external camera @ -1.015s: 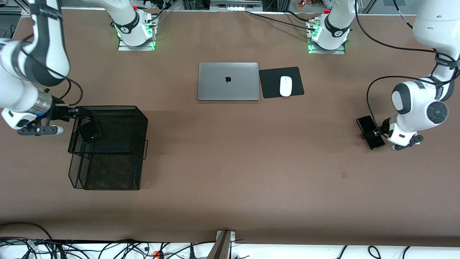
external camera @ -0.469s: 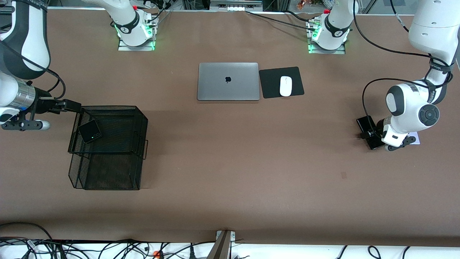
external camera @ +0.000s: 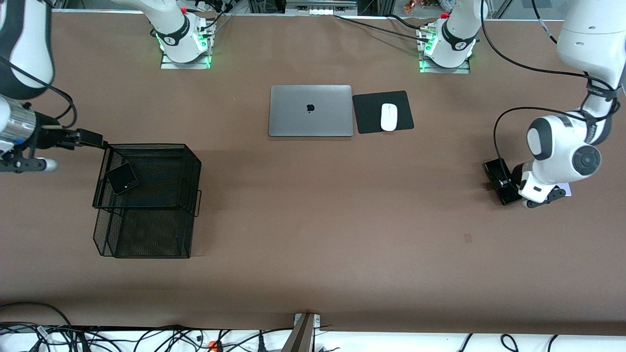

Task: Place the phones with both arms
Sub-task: 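Grasp the black bar phone with the left gripper while the right withdraws, then carry the bar phone to the table middle and release it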

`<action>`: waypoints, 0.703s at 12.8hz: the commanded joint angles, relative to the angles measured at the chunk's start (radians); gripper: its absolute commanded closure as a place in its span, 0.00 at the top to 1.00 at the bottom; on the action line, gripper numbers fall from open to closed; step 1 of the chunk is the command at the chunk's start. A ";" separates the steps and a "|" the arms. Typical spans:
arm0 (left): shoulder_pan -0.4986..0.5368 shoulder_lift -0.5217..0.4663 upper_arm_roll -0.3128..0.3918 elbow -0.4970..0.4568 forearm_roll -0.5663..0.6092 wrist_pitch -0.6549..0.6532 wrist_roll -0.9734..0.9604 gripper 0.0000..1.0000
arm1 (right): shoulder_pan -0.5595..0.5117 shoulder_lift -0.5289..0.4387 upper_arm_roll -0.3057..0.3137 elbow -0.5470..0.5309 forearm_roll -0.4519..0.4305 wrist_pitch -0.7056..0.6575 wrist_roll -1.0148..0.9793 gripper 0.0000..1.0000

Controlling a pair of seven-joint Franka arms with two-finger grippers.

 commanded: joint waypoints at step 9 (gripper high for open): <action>-0.339 0.100 -0.124 0.453 -0.030 -0.370 0.005 0.17 | -0.003 -0.074 -0.022 0.007 -0.056 -0.038 0.033 1.00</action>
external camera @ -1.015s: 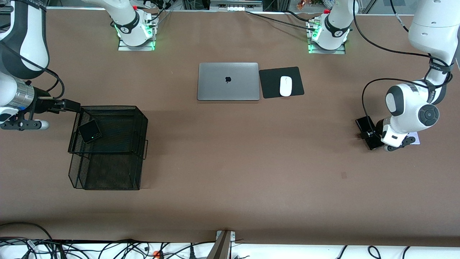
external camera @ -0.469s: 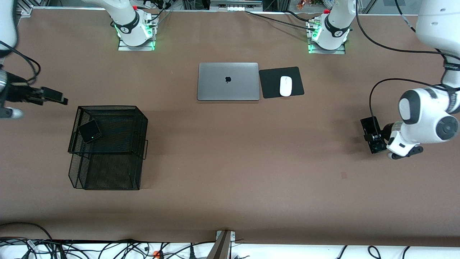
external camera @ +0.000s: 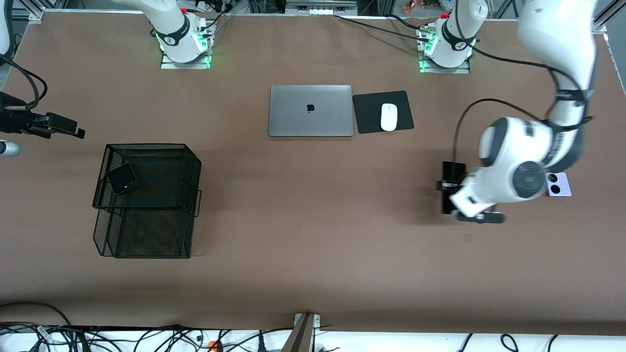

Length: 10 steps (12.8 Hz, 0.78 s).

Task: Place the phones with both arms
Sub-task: 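Carry the bar phone to the table middle and release it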

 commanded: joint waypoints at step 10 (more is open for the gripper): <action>-0.334 0.267 0.014 0.155 -0.183 0.377 -0.282 0.14 | 0.025 -0.029 0.038 0.008 -0.040 -0.058 0.045 1.00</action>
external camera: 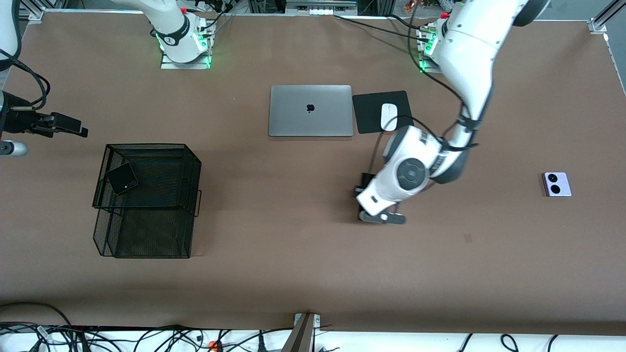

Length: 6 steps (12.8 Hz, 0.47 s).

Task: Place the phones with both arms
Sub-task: 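Carry the bar phone to the table middle and release it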

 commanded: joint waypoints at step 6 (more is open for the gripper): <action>-0.109 0.096 0.004 0.044 -0.040 0.152 -0.086 0.14 | 0.089 -0.008 0.119 0.047 -0.101 0.015 0.218 1.00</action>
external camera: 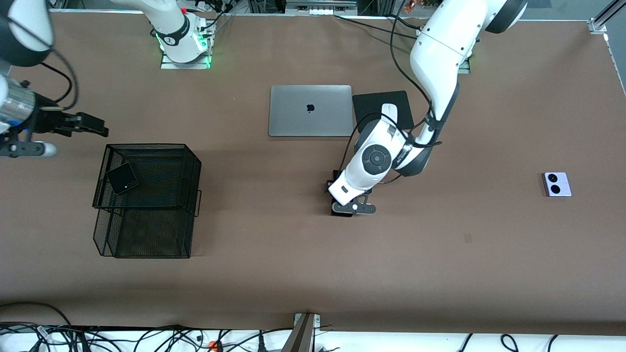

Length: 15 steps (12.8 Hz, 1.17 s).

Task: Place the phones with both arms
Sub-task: 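Carry the bar phone to the table middle and release it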

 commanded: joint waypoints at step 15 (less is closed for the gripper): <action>0.423 -0.270 0.034 0.035 0.341 -0.551 0.231 1.00 | 0.135 0.161 0.193 0.019 0.001 0.232 0.507 1.00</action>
